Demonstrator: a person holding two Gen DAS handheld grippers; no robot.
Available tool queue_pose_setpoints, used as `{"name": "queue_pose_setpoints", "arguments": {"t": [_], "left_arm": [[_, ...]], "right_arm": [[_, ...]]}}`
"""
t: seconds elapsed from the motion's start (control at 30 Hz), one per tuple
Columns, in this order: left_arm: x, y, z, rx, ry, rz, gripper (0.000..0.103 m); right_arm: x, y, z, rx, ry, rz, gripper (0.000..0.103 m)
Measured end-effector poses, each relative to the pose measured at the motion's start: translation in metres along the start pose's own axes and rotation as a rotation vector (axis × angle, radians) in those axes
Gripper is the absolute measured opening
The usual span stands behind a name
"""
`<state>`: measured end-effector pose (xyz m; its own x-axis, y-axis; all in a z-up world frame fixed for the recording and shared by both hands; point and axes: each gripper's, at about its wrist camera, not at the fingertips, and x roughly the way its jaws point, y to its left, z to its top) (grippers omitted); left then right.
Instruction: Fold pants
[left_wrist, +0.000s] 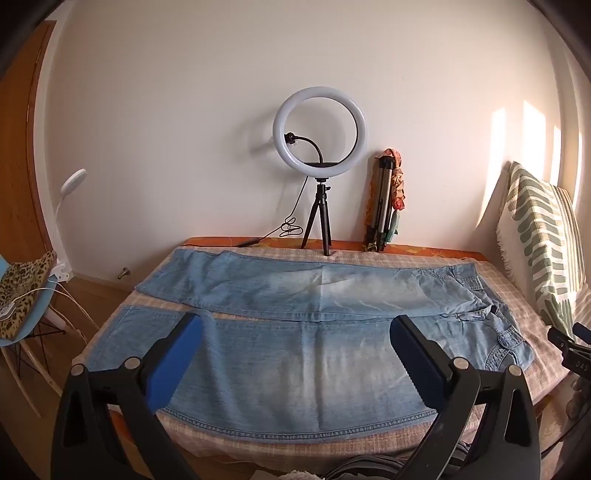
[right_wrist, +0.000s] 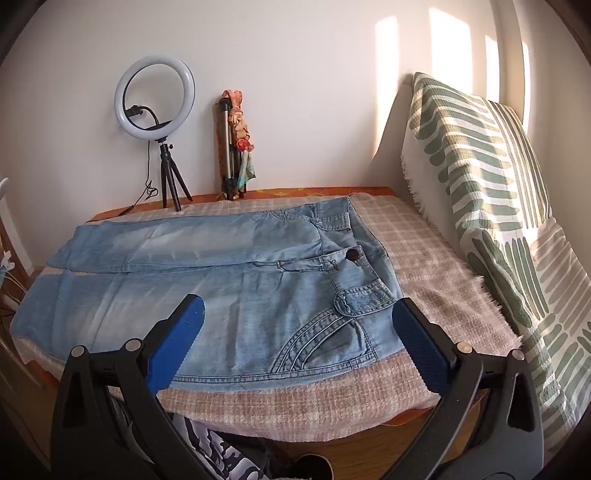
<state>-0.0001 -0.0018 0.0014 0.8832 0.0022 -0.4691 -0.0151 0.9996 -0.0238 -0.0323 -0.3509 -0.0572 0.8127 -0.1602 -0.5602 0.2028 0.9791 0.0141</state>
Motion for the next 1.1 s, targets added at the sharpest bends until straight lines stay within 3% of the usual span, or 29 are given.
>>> {"name": "queue_pose_setpoints", "arguments": {"t": [1.1], "left_arm": [[0.0024,-0.0024,-0.0041,0.003,0.001,0.000,0.102]], "right_arm": [[0.0048,0.0036,-0.0016,0.008,0.010,0.008,0.103]]}}
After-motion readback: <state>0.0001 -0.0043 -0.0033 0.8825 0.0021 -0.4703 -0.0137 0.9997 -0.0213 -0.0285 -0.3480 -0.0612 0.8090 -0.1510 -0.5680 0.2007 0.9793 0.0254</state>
